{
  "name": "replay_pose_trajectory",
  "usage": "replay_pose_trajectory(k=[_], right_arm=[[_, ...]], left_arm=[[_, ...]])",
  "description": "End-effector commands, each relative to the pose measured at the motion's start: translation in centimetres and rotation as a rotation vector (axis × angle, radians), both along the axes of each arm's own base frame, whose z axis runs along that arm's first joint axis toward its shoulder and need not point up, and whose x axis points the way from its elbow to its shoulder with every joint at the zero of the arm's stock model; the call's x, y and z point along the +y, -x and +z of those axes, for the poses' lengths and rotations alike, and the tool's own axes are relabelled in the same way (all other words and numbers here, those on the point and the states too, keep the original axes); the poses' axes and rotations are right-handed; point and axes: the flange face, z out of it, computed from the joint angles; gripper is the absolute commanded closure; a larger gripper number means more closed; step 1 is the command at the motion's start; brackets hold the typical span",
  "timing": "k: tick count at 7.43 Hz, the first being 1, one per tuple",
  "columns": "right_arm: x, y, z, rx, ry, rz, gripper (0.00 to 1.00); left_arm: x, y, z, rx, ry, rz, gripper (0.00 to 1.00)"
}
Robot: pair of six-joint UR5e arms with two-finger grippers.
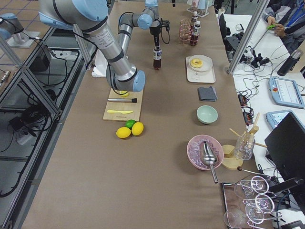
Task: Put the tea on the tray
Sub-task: 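Lift the bottle with the right gripper and carry it to the white tray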
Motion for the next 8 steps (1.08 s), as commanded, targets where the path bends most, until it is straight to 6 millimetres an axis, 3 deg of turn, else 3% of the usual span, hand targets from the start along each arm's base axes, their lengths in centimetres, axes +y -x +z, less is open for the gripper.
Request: replay_pose_trajectory(k=[1,2,3,5,6,8], right_arm=[[-9.2,-6.1,-1.7,-0.019,0.005,0.034,1.0],[-13.2,-6.6,-3.3,-0.009,0.021,0.039,1.0],[-17.6,-6.1,-3.1,0.025,0.005,0.038,1.0],[-29.0,-5.8,-0.6,-0.007,0.019,0.026,1.0],[-31.9,-6.7,-0.1,0.024,0.015,0.022,1.0],[-34.4,-7.3,1.8,0.07,0.01,0.006,1.0]], left_arm=[[0.9,6.4,5.6,-0.015,-0.014,0.052,0.04],[2.1,8.9,7.3,-0.032,-0.019,0.041,0.04],[3.4,9.6,9.0,-0.039,-0.039,0.05,0.04],[4.3,10.5,10.0,-0.035,-0.05,0.028,0.04],[4.3,10.7,10.0,-0.034,-0.044,0.02,0.04],[4.2,10.7,10.0,-0.035,-0.045,0.021,0.04]])
